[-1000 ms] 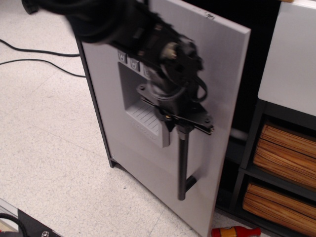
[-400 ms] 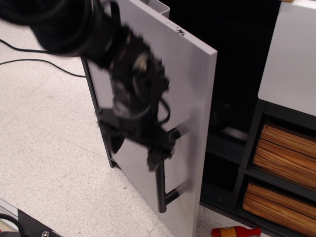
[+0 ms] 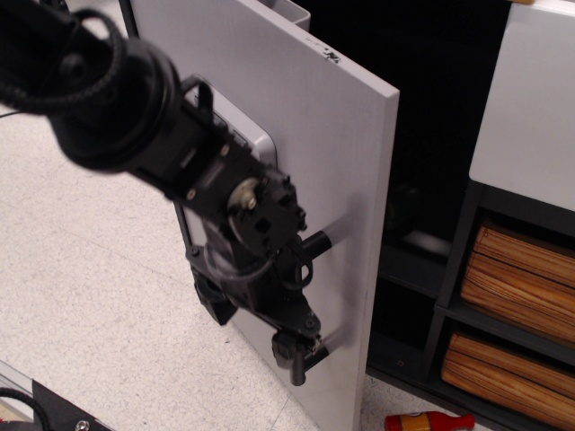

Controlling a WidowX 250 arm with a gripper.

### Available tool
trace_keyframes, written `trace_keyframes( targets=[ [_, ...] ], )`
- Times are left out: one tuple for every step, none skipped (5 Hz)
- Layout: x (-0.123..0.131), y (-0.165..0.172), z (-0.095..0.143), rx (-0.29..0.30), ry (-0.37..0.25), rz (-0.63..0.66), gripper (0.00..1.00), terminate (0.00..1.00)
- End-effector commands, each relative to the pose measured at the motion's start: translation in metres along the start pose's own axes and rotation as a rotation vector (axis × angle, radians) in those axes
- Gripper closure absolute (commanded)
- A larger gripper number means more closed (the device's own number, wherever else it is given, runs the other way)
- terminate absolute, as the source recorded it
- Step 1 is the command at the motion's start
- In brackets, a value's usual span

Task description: Open fridge

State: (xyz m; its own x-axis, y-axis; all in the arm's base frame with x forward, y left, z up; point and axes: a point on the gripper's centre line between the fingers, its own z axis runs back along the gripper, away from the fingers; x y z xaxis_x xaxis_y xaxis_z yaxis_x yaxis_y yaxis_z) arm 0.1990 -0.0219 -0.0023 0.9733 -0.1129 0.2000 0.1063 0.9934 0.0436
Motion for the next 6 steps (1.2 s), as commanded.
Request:
trace_keyframes(
  targets=[
    [0.017,-0.053,0.005,-0.091,0.037,-0.098,0.0,0.0],
    [0.023,-0.075,0.007,-0.078,0.012,-0.105,0.0,0.0],
    [0.032,-0.097,0.006,-0.08,0.015,-0.11,0.0,0.0],
    [0.042,-0.112,0.005,-0.08,0.004,-0.101,0.0,0.0],
    [0.058,-0.12,0.003,-0.085,0.016,-0.075,0.0,0.0],
    [0.085,-0.123,0.001,-0.077,0.025,-0.006,0.0,0.0]
  ],
)
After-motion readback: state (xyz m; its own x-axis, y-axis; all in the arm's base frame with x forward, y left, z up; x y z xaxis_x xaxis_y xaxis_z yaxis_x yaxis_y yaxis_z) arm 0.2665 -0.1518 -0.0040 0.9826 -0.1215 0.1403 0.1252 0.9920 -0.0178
